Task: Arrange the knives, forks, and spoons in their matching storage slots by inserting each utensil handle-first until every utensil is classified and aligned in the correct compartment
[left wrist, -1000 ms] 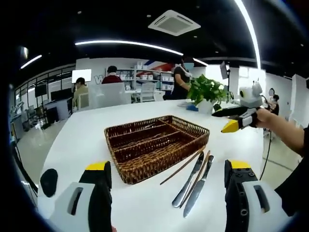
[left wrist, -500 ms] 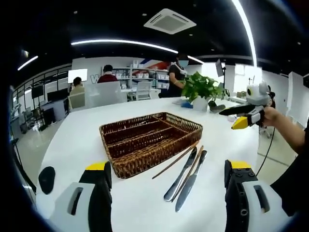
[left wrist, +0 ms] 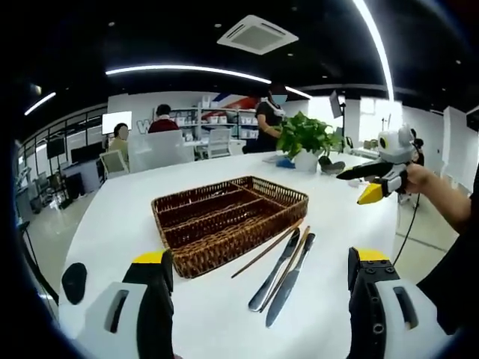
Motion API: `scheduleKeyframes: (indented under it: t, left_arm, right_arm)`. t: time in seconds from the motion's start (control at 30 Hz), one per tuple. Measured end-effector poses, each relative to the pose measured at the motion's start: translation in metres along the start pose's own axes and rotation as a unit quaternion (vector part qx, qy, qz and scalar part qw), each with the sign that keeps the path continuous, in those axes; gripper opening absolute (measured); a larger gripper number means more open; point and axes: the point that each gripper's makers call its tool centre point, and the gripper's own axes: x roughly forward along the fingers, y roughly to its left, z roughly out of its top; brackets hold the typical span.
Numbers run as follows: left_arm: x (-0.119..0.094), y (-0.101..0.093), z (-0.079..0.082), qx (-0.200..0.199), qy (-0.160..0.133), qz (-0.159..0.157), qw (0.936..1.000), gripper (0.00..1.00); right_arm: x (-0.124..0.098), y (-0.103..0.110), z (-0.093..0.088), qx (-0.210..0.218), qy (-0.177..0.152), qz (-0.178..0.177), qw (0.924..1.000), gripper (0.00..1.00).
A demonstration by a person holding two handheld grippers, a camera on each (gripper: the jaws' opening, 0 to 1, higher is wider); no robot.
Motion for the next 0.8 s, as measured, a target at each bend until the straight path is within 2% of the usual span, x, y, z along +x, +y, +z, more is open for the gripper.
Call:
scheduleKeyframes:
  t: [0.1, 0.23, 0.37, 0.67, 0.8]
  left_arm:
    - [0.002, -0.005, 0.000, 0.005, 0.002, -0.007, 1.0000, 0.99]
    - [0.002, -0.017, -0.009, 0.021, 0.026, -0.033, 0.9989, 0.99]
    - [0.001, -0.024, -0.016, 0.027, 0.042, -0.044, 0.9978, 0.99]
    - [-0.001, -0.029, -0.027, 0.025, 0.065, -0.058, 0.9959, 0.94]
    - [-0.002, -0.030, -0.033, 0.024, 0.080, -0.065, 0.9944, 0.88]
  right_arm:
    - [-0.001, -0.001, 0.000, -0.002, 0.000, -0.002, 1.0000, 1.00]
    - [-0.002, -0.001, 0.001, -0.003, -0.003, -0.007, 1.0000, 1.00]
    - [-0.001, 0.001, -0.003, -0.006, 0.005, -0.007, 0.9999, 1.00]
    - [0.003, 0.007, -0.007, -0.008, 0.012, -0.001, 0.9999, 0.99]
    - [0.004, 0.009, -0.009, -0.008, 0.013, 0.001, 0.9999, 0.99]
